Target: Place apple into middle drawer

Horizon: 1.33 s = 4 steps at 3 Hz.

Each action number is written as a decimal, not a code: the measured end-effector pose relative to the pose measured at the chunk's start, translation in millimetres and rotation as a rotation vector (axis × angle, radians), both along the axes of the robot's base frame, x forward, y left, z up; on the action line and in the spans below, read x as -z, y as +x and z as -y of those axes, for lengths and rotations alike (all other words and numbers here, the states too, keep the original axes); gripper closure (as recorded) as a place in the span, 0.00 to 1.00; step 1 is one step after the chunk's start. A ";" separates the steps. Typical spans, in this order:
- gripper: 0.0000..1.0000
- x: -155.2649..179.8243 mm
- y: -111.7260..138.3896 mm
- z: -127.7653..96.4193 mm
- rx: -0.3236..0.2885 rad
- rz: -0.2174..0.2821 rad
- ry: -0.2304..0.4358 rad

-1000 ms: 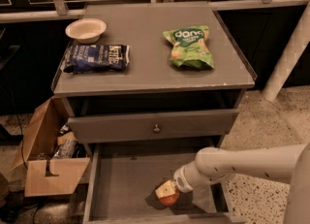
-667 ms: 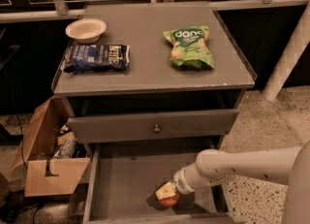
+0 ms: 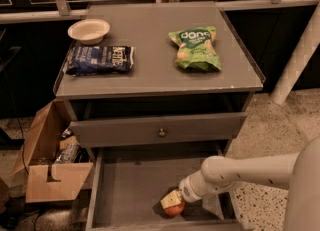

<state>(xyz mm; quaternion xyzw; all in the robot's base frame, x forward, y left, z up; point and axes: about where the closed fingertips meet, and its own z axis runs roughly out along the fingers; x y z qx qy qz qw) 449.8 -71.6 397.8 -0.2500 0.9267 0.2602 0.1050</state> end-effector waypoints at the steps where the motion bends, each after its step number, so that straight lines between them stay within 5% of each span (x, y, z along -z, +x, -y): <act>1: 1.00 10.9 -2.4 1.2 0.003 -0.022 -0.003; 2: 1.00 20.9 -4.3 0.6 0.006 -0.041 -0.004; 4: 0.58 20.9 -4.3 0.6 0.006 -0.041 -0.004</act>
Offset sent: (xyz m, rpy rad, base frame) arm -0.0048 -0.0018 -0.0322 -0.0067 0.0612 -0.0153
